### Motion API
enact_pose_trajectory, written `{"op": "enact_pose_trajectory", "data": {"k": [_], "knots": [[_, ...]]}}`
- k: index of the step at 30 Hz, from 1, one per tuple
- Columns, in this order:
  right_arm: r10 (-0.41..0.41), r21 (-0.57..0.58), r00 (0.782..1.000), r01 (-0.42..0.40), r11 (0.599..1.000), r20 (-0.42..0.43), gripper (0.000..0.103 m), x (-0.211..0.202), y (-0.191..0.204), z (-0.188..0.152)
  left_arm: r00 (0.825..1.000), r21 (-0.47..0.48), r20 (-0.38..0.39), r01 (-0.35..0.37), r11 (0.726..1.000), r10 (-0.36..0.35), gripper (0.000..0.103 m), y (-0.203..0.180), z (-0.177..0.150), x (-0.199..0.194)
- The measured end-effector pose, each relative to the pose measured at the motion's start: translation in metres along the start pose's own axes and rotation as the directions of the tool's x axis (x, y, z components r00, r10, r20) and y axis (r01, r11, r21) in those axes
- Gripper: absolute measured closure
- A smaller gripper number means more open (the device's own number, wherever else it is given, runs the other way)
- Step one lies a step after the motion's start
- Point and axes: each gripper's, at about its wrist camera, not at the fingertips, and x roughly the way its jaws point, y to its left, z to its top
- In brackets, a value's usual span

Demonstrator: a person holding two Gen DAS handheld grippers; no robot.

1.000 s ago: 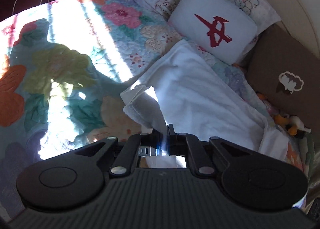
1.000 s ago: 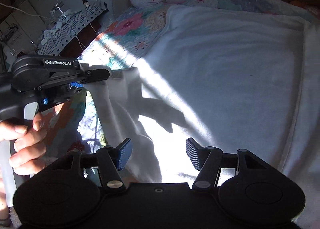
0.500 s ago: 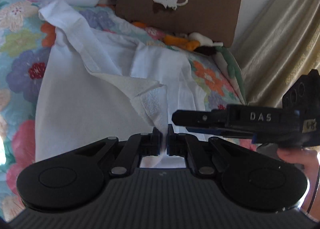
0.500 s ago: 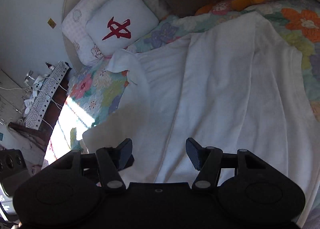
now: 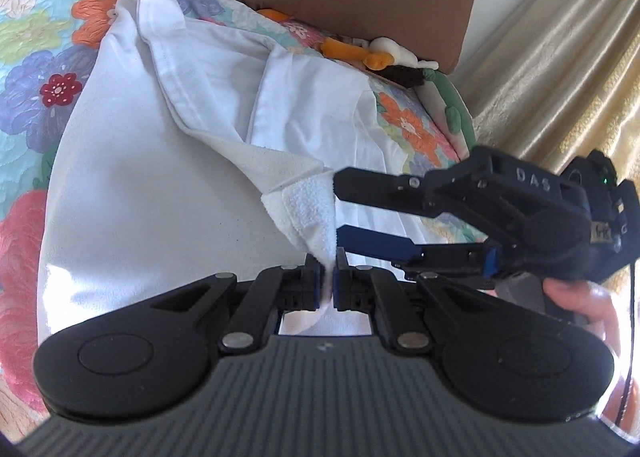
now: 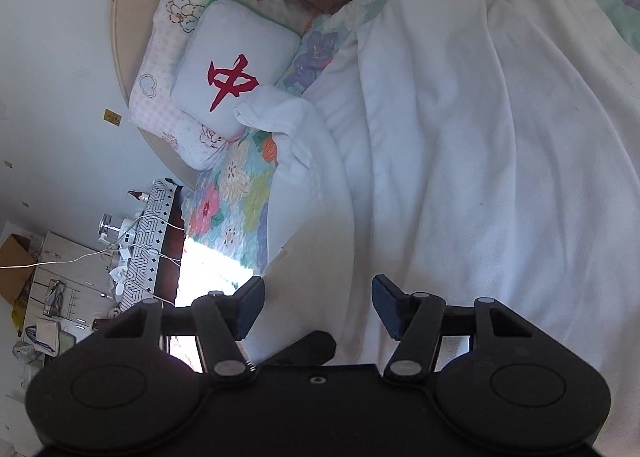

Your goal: Fold clothes

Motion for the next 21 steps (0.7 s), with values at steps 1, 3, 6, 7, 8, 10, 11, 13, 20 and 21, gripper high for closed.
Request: {"op": "enact_pose_trajectory", "data": {"k": [1, 3, 6, 7, 8, 10, 11, 13, 20, 21], "knots": [[0.005, -0.002, 1.000, -0.005, 1.000, -0.008, 0.038, 0.000, 0.001, -0.001, 1.000, 0.016, 0.005, -0.004, 1.000, 0.004, 0.098, -0.004, -0.001, -0.001], [0.018, 0.002, 1.000, -0.018, 1.000, -0.024, 0.038, 0.003, 0.000, -0.004, 1.000, 0.074, 0.015, 0.002, 0.997, -0.003, 0.098, -0.014, -0.003, -0.004], [0.035, 0.003, 0.998, -0.035, 0.999, -0.045, 0.038, 0.007, -0.001, -0.010, 0.999, 0.149, 0.009, 0.035, 0.988, -0.037, 0.098, -0.028, -0.006, -0.009], [0.039, 0.000, 0.998, -0.039, 0.999, -0.049, 0.038, 0.009, -0.001, -0.012, 0.999, 0.161, 0.001, 0.040, 0.986, -0.041, 0.098, -0.030, -0.008, -0.009], [0.039, -0.016, 0.998, -0.039, 0.999, -0.045, 0.039, 0.011, 0.001, -0.015, 0.999, 0.170, -0.007, 0.034, 0.985, -0.033, 0.098, -0.031, -0.009, -0.007], [-0.019, -0.091, 0.999, 0.016, 0.996, -0.033, 0.070, 0.013, 0.008, -0.019, 1.000, 0.185, -0.015, 0.008, 0.983, -0.006, 0.098, -0.032, -0.011, -0.003], [-0.073, -0.139, 0.997, 0.069, 0.988, -0.025, 0.076, 0.015, 0.012, -0.021, 1.000, 0.188, -0.020, 0.000, 0.982, 0.004, 0.098, -0.032, -0.011, -0.001], [-0.131, -0.199, 0.991, 0.129, 0.972, 0.007, 0.088, 0.016, 0.017, -0.022, 0.999, 0.165, -0.036, 0.007, 0.986, -0.002, 0.097, -0.029, -0.010, 0.000], [-0.330, -0.316, 0.928, 0.370, 0.874, 0.174, 0.090, 0.006, 0.025, -0.017, 0.997, 0.113, -0.036, -0.070, 0.991, 0.075, 0.071, -0.013, -0.008, -0.015], [-0.349, -0.320, 0.918, 0.393, 0.862, 0.186, 0.090, 0.004, 0.024, -0.016, 0.994, 0.110, -0.033, -0.100, 0.989, 0.104, 0.070, -0.010, -0.008, -0.018]]}}
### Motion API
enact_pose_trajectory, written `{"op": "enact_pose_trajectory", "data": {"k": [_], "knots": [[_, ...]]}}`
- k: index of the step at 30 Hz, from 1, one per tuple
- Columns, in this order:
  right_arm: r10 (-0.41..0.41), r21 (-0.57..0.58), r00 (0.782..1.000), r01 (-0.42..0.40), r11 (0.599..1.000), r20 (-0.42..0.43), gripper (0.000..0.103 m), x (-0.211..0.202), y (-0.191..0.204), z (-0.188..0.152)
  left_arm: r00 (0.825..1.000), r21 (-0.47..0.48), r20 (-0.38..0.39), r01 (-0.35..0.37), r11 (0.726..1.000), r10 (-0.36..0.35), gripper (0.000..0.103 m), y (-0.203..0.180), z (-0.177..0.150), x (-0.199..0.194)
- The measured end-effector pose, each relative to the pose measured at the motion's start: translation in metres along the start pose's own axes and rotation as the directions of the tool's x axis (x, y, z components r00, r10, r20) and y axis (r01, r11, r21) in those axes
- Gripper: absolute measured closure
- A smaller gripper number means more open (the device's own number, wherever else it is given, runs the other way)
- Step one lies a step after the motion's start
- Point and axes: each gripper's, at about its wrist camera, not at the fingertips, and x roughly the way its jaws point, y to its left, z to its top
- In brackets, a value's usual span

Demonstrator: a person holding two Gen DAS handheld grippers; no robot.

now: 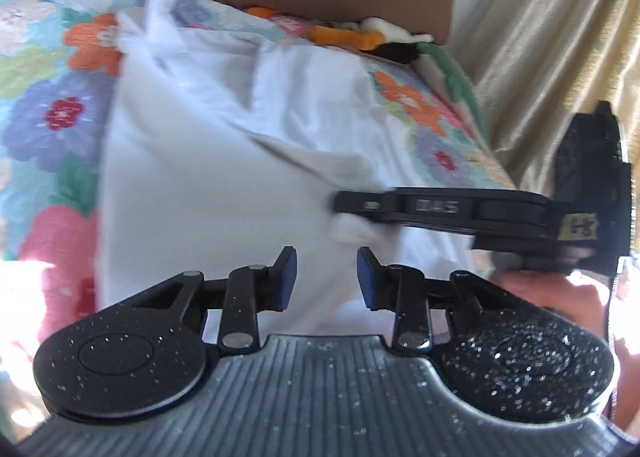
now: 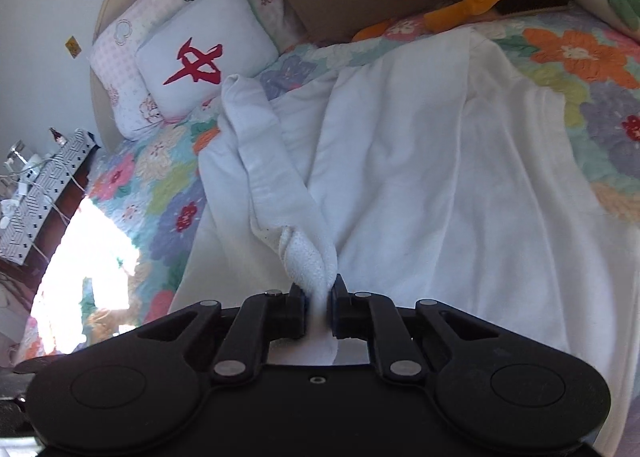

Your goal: Fold clothes

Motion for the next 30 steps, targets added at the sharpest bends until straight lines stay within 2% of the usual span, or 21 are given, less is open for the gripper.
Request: {"op": "enact_pose_trajectory", "data": {"k": [2, 5, 8, 11, 12, 14, 18, 22, 24, 26, 29, 30], "knots": [[-0.064, -0.032, 0.998, 0.065, 0.997, 0.012, 0.090, -0.004, -0.001, 0.001, 0.998, -0.033, -0.004, -0.063, 0.997, 0.063, 0.062, 0.012, 0.002, -0.004], [-0.080, -0.038, 0.996, 0.081, 0.996, 0.028, 0.090, -0.012, -0.001, 0.002, 0.994, -0.101, -0.011, -0.113, 0.988, 0.112, 0.060, 0.030, 0.004, -0.008], [-0.095, -0.038, 0.995, 0.096, 0.995, 0.029, 0.090, -0.015, -0.004, 0.002, 0.984, -0.146, -0.081, -0.172, 0.974, 0.161, 0.054, 0.045, 0.002, 0.001], [-0.130, -0.022, 0.991, 0.130, 0.991, 0.004, 0.090, -0.008, -0.012, 0.003, 0.941, -0.131, -0.232, -0.282, 0.950, 0.247, 0.053, 0.056, -0.007, 0.022], [-0.133, -0.009, 0.991, 0.133, 0.991, -0.010, 0.090, -0.007, -0.013, -0.002, 0.932, -0.125, -0.244, -0.304, 0.944, 0.268, 0.052, 0.058, -0.009, 0.024], [-0.140, 0.013, 0.990, 0.141, 0.990, -0.027, 0.090, -0.002, -0.018, -0.004, 0.932, -0.125, -0.244, -0.304, 0.944, 0.267, 0.052, 0.058, -0.009, 0.023], [-0.172, -0.032, 0.985, 0.171, 0.985, -0.025, 0.090, 0.001, -0.010, -0.006, 0.936, -0.152, -0.244, -0.295, 0.943, 0.253, 0.052, 0.062, -0.009, 0.020], [-0.176, -0.097, 0.984, 0.178, 0.979, 0.034, 0.090, -0.017, 0.004, -0.005, 0.956, -0.155, -0.190, -0.255, 0.954, 0.224, 0.052, 0.057, -0.004, 0.012], [-0.206, -0.153, 0.976, 0.215, 0.965, 0.070, 0.090, -0.028, 0.012, -0.005, 0.970, -0.137, -0.145, -0.214, 0.967, 0.194, 0.052, 0.050, -0.001, 0.006], [-0.279, -0.225, 0.955, 0.294, 0.929, 0.097, 0.090, -0.034, 0.016, -0.004, 0.981, -0.108, -0.114, -0.170, 0.980, 0.158, 0.051, 0.043, 0.001, 0.003], [-0.348, -0.239, 0.934, 0.357, 0.903, 0.078, 0.090, -0.032, 0.009, -0.004, 0.980, -0.059, -0.142, -0.150, 0.987, 0.140, 0.051, 0.031, -0.001, 0.012], [-0.349, -0.223, 0.935, 0.355, 0.908, 0.065, 0.090, -0.032, 0.005, -0.004, 0.976, -0.046, -0.160, -0.159, 0.986, 0.150, 0.051, 0.029, -0.003, 0.017]]}}
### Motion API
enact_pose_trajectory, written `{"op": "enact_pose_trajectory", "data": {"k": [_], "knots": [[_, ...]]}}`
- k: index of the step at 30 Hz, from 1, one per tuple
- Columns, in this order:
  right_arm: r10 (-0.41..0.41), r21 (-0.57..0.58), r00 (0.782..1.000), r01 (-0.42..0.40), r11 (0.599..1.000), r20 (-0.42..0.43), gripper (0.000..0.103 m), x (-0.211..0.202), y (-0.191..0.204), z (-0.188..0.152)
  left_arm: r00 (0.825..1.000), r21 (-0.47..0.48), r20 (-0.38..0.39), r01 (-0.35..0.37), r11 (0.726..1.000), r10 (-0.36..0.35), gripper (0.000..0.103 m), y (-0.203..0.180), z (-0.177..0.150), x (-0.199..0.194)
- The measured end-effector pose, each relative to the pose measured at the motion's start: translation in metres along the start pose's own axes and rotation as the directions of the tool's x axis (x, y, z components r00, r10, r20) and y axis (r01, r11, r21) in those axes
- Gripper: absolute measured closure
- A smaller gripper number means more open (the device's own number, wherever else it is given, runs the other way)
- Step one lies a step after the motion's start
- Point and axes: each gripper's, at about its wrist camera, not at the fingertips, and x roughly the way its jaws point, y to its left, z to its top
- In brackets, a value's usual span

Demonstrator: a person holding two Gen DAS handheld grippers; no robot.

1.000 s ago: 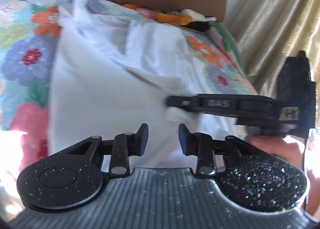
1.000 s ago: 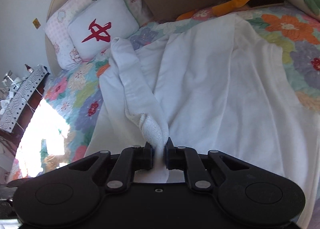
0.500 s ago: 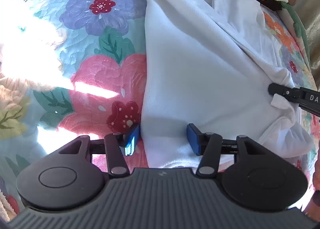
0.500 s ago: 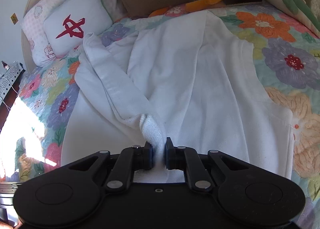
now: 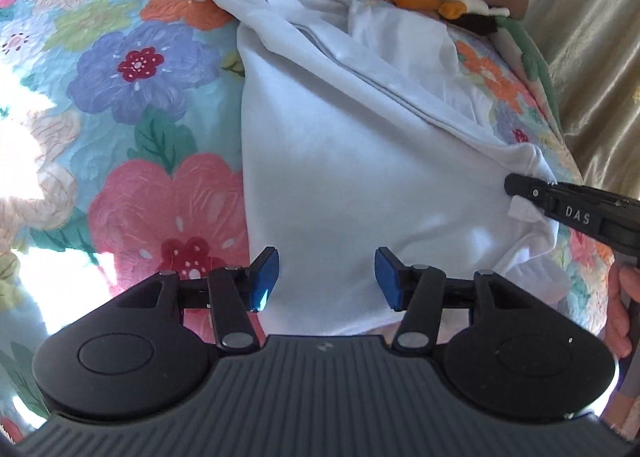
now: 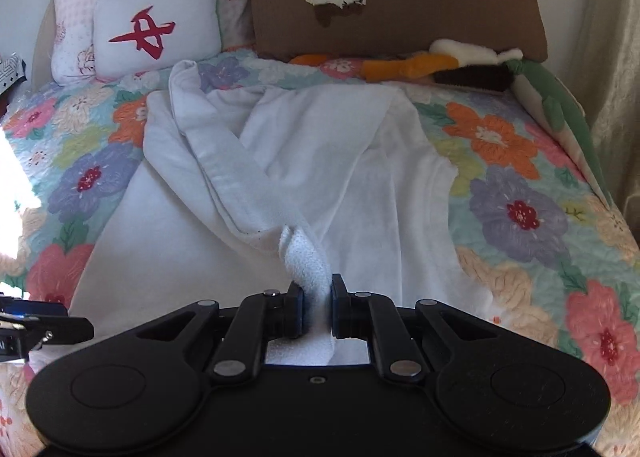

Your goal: Fold clothes

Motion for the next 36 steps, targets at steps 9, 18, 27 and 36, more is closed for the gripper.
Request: {"op": "enact_pose_trajectory", "data": {"k": [9, 18, 27, 36], "knots": [[0.138, 0.101, 0.989, -0.131, 0.986, -0.059, 0.090, -0.012, -0.018, 0.008, 0.998, 0.042, 0.057, 0.032, 0.999, -0.034, 0.051, -0.008, -0.002, -0.008], [0.064, -0.169, 0.952, -0.119, 0.978, -0.298, 0.089, 0.019, -0.027, 0.012, 0.997, 0.172, -0.070, -0.006, 0.985, 0.018, 0.050, -0.041, -0.015, 0.022], [0.073, -0.120, 0.946, -0.117, 0.986, -0.316, 0.089, 0.028, -0.032, 0.009, 0.996, 0.082, -0.082, 0.037, 0.996, -0.030, 0.050, -0.025, -0.013, 0.021], [0.037, -0.270, 0.923, -0.150, 0.951, -0.383, 0.094, 0.011, -0.033, 0.019, 0.998, 0.120, -0.036, 0.051, 0.991, -0.047, 0.048, -0.030, -0.012, 0.009]]}}
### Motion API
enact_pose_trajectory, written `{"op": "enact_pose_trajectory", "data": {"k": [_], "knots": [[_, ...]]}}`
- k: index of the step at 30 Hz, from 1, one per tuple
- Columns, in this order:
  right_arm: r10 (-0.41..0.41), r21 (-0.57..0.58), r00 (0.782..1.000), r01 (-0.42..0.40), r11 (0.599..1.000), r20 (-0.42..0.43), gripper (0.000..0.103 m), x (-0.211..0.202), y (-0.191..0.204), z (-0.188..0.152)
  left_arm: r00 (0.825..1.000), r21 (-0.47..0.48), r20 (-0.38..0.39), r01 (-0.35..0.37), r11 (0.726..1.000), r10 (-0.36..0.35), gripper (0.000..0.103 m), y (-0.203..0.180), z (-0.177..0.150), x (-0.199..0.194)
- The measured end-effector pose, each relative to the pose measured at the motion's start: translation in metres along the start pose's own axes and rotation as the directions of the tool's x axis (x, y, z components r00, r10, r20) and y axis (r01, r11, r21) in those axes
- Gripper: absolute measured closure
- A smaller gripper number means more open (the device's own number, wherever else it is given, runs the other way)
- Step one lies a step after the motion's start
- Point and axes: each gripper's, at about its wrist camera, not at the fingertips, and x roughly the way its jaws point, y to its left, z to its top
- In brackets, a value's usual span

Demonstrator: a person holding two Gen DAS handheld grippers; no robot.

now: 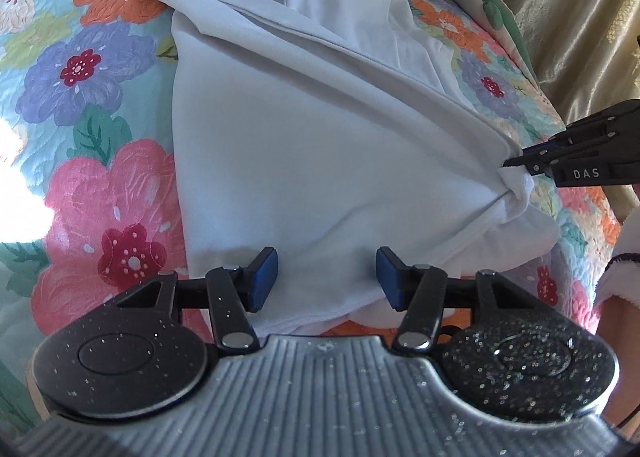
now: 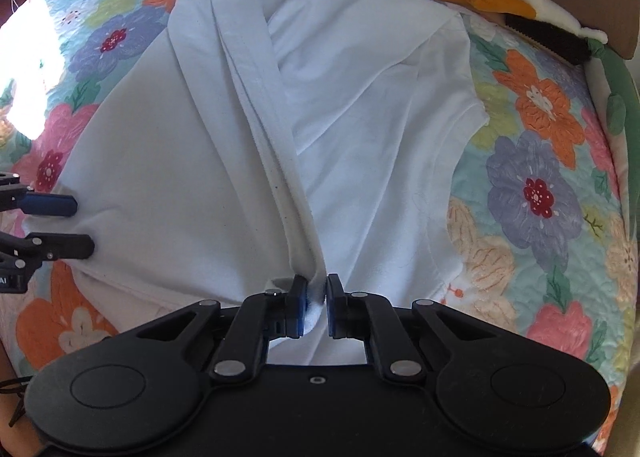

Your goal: Fold clothes

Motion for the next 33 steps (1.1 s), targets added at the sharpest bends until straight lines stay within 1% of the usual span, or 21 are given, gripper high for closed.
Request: {"op": "enact_pose_trajectory", "data": {"k": [1, 3, 5, 7, 8, 12, 14, 15, 16, 17, 19, 21, 23, 25, 27, 29, 30, 31, 32, 33], "knots": [[0.012, 0.008, 1.000, -0.012, 1.000, -0.007, 0.094, 0.001, -0.004, 0.002, 1.000, -0.002, 0.002, 0.001, 1.000, -0.001, 0.047, 0.000, 0.001, 0.000], [0.056, 0.058, 0.998, -0.055, 0.997, -0.017, 0.094, 0.009, -0.015, 0.000, 1.000, 0.002, -0.007, -0.015, 1.000, 0.015, 0.047, 0.000, 0.002, 0.003], [0.112, 0.142, 0.993, -0.106, 0.984, -0.034, 0.094, 0.024, -0.027, -0.003, 0.999, 0.016, -0.022, -0.034, 0.999, 0.034, 0.045, -0.001, 0.000, 0.008], [0.170, 0.227, 0.984, -0.155, 0.961, -0.047, 0.094, 0.039, -0.039, -0.005, 0.999, 0.024, -0.025, -0.042, 0.999, 0.043, 0.045, -0.002, -0.001, 0.009], [0.176, 0.232, 0.983, -0.161, 0.959, -0.043, 0.095, 0.039, -0.042, -0.005, 0.999, 0.024, -0.024, -0.044, 0.999, 0.044, 0.045, -0.002, -0.002, 0.009], [0.180, 0.221, 0.982, -0.164, 0.961, -0.052, 0.096, 0.033, -0.044, -0.004, 0.999, -0.022, -0.005, -0.052, 0.998, 0.052, 0.044, 0.007, 0.001, 0.002], [0.157, 0.173, 0.986, -0.145, 0.974, -0.062, 0.097, 0.025, -0.039, 0.000, 0.998, -0.032, 0.008, -0.062, 0.998, 0.062, 0.044, 0.011, 0.001, -0.002], [0.147, 0.149, 0.987, -0.135, 0.980, -0.068, 0.097, 0.022, -0.036, 0.002, 0.998, -0.030, 0.011, -0.066, 0.997, 0.067, 0.044, 0.013, 0.001, -0.005], [0.134, 0.114, 0.987, -0.124, 0.986, -0.083, 0.102, 0.018, -0.032, 0.003, 0.998, -0.025, 0.010, -0.067, 0.997, 0.067, 0.044, 0.012, 0.001, -0.007], [0.107, 0.075, 0.989, -0.100, 0.992, -0.104, 0.102, 0.017, -0.026, 0.003, 0.998, -0.014, 0.012, -0.062, 0.998, 0.062, 0.044, 0.010, 0.000, -0.009], [0.094, 0.034, 0.988, -0.090, 0.995, -0.123, 0.102, 0.012, -0.022, 0.000, 0.998, 0.035, 0.015, -0.061, 0.998, 0.060, 0.044, 0.002, 0.000, -0.010], [0.133, 0.052, 0.983, -0.128, 0.990, -0.125, 0.102, 0.010, -0.025, 0.000, 0.998, 0.082, 0.015, -0.068, 0.994, 0.067, 0.044, -0.006, 0.000, -0.008], [0.158, 0.069, 0.981, -0.150, 0.986, -0.112, 0.102, 0.008, -0.032, 0.000, 0.997, 0.091, 0.005, -0.083, 0.992, 0.083, 0.044, -0.008, 0.000, -0.002], [0.150, 0.095, 0.984, -0.141, 0.985, -0.094, 0.101, 0.008, -0.035, 0.000, 0.996, 0.082, -0.017, -0.086, 0.993, 0.087, 0.043, -0.006, 0.000, 0.004], [0.166, 0.141, 0.983, -0.154, 0.978, -0.080, 0.095, 0.014, -0.041, 0.000, 0.996, 0.040, -0.029, -0.087, 0.995, 0.088, 0.041, -0.001, -0.001, 0.008], [0.199, 0.239, 0.980, -0.185, 0.953, -0.032, 0.073, 0.020, -0.051, 0.000, 0.996, 0.015, -0.027, -0.084, 0.996, 0.085, 0.041, 0.002, -0.002, 0.008], [0.231, 0.285, 0.973, -0.220, 0.933, -0.004, 0.050, 0.022, -0.056, -0.001, 0.996, 0.008, -0.024, -0.082, 0.997, 0.083, 0.041, 0.003, -0.002, 0.007], [0.262, 0.330, 0.965, -0.255, 0.909, 0.025, 0.045, 0.023, -0.061, -0.003, 0.997, 0.001, -0.021, -0.080, 0.997, 0.080, 0.041, 0.004, -0.002, 0.006], [0.291, 0.373, 0.955, -0.291, 0.881, 0.057, 0.045, 0.025, -0.067, -0.004, 0.997, -0.007, -0.018, -0.078, 0.997, 0.078, 0.041, 0.005, -0.002, 0.006], [0.316, 0.405, 0.947, -0.313, 0.859, 0.061, 0.045, 0.029, -0.071, -0.006, 0.997, -0.014, -0.015, -0.076, 0.997, 0.076, 0.041, 0.005, -0.003, 0.005]]}}
